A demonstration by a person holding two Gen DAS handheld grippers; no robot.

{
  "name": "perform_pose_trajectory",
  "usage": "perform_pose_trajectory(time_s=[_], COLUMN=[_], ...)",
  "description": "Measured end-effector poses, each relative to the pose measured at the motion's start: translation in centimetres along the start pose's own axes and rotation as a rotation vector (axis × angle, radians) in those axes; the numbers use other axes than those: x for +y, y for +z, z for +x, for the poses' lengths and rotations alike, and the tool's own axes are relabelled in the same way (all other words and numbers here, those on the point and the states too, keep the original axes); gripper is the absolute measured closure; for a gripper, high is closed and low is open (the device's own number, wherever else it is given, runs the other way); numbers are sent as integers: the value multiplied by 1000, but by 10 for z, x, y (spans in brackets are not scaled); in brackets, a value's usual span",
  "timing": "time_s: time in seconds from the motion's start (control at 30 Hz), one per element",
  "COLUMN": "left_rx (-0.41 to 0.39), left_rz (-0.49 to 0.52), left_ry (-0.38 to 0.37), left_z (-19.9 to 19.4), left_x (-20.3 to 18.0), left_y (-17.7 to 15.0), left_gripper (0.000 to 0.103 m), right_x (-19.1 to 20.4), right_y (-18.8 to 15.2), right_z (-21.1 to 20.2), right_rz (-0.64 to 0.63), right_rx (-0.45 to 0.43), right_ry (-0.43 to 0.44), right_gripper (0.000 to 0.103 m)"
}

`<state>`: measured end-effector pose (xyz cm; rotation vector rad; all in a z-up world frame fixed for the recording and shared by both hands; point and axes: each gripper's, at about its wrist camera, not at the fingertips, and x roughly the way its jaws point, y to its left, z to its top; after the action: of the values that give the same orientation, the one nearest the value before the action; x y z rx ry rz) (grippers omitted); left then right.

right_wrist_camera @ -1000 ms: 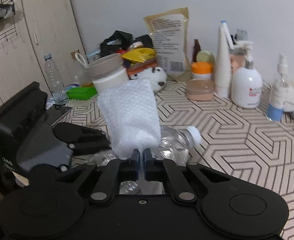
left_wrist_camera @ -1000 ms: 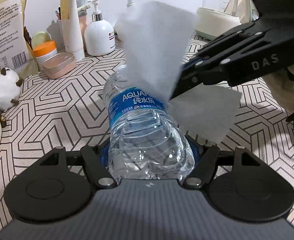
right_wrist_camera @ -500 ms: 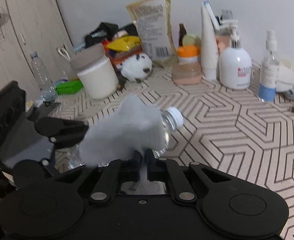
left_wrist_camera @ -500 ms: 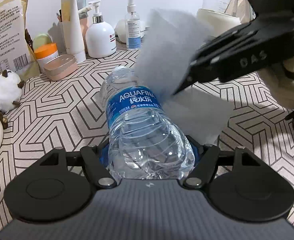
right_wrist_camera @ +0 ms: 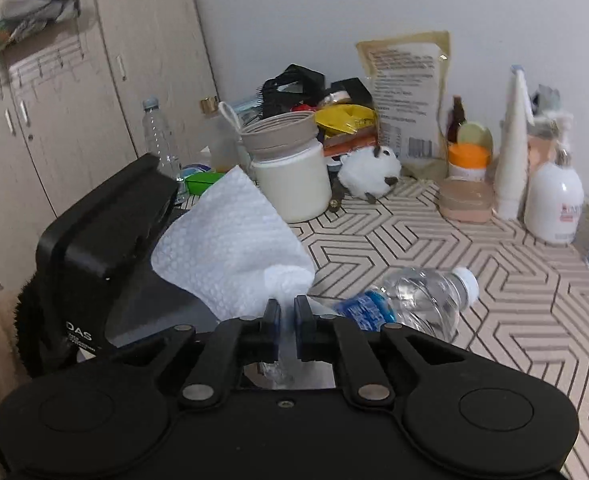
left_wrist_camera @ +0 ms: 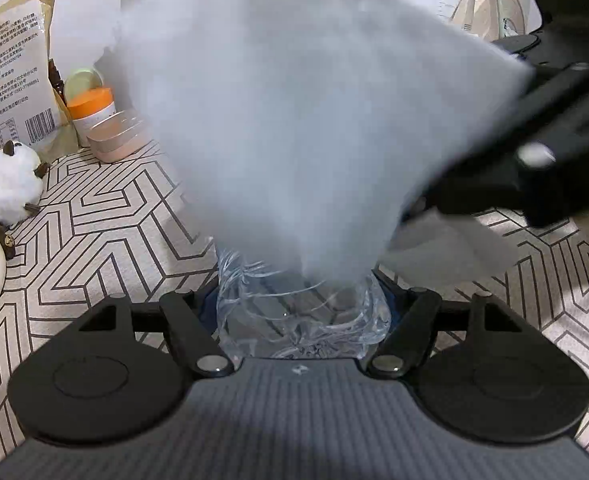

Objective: Clean container
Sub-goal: 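Wipe along the bottle body with the right gripper while the left gripper holds it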

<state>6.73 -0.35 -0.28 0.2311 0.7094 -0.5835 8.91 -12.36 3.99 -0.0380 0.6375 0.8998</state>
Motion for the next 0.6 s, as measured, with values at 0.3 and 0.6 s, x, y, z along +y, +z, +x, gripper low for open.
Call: perform_pose_trajectory(time_s=[0.3, 0.6], left_rx=[1, -1], left_rz=[-1, -10], left_ry=[-1, 7], left_z=[4, -2], left_x=[0, 4], left_y=[4, 1], left_gripper=[31, 29], right_x=[-50, -33], right_y=[-13, -16], right_z=[1, 9], right_rz=[136, 70], right_rx=[90, 121], right_ry=[-106, -157], right_gripper=[93, 93])
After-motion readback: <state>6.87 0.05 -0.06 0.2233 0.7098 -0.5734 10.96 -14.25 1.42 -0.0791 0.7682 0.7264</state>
